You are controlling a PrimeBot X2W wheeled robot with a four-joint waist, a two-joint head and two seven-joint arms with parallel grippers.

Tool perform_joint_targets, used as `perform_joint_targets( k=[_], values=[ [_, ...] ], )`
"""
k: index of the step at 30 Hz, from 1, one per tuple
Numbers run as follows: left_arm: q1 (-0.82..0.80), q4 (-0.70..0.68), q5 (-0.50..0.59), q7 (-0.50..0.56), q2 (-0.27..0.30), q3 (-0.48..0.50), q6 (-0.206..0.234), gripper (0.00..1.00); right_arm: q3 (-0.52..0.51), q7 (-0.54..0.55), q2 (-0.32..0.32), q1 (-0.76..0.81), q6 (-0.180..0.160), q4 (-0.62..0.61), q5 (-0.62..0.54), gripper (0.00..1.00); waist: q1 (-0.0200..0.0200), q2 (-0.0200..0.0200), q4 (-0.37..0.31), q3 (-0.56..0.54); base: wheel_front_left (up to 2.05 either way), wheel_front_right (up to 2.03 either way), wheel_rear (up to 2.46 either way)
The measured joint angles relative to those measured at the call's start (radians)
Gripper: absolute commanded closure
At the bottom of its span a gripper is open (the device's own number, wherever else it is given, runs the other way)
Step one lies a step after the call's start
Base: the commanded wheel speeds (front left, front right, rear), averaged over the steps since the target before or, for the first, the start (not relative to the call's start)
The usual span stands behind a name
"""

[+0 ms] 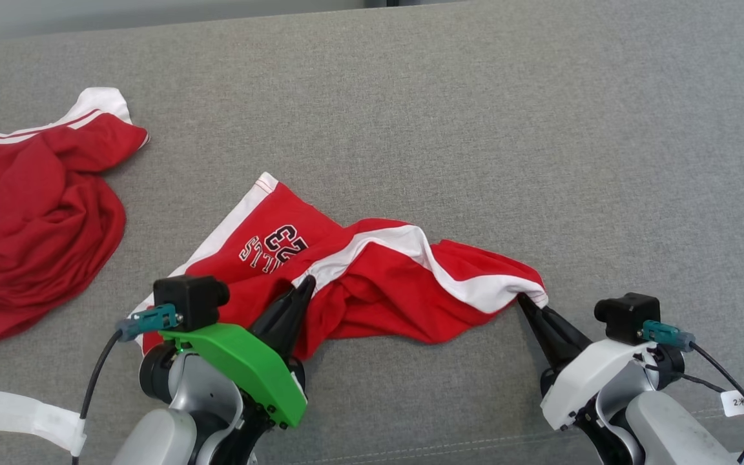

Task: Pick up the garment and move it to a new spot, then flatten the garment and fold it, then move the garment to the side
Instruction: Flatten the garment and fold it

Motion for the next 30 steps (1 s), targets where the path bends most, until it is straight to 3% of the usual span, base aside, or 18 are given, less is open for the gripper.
perform_joint_targets(
  k=[5, 10, 15, 19, 20, 26, 30],
  values=[
    [-0.007, -0.002, 0.0, 0.008, 0.012, 0.033, 0.0, 1.0, 0.041, 0.045, 0.002, -0.028, 0.009, -0.049, 0.072, 1.0, 0.0, 0.0, 0.001, -0.013, 0.0, 0.0, 0.0],
    [-0.065, -0.032, 0.0, 0.072, 0.11, 0.069, -0.011, 1.0, 0.135, 0.195, -0.071, -0.164, 0.01, -0.192, 0.184, 1.0, 0.0, 0.0, -0.011, -0.037, 0.0, 0.0, 0.0],
    [-0.21, -0.098, -0.04, 0.19, 0.194, 0.106, -0.043, 1.0, 0.039, 0.377, -0.218, -0.297, 0.01, -0.293, 0.347, 1.0, 0.0, 0.0, -0.017, -0.073, 0.0, 0.0, 0.0],
    [-0.317, -0.183, -0.103, 0.296, 0.23, 0.131, -0.058, 1.0, -0.036, 0.528, -0.262, -0.358, 0.01, -0.388, 0.49, 1.0, 0.0, 0.0, -0.016, -0.114, 0.0, 0.0, 0.0],
    [-0.317, -0.183, -0.103, 0.296, 0.23, 0.131, -0.058, 1.0, -0.036, 0.528, -0.262, -0.358, 0.01, -0.388, 0.49, 1.0, 0.0, 0.0, -0.016, -0.114, 0.0, 0.0, 0.0],
    [-0.318, -0.327, -0.233, 0.378, 0.22, 0.156, -0.061, 1.0, -0.11, 0.569, -0.266, -0.359, 0.01, -0.671, 0.697, 1.0, 0.0, 0.0, -0.017, -0.151, 0.0, 0.0, 0.0],
    [-0.317, -0.437, -0.307, 0.44, 0.231, 0.185, -0.051, 1.0, -0.222, 0.587, -0.324, -0.322, -0.003, -0.81, 0.75, 1.0, 0.0, 0.0, -0.034, -0.161, 0.0, 0.0, 0.0]
  ],
)
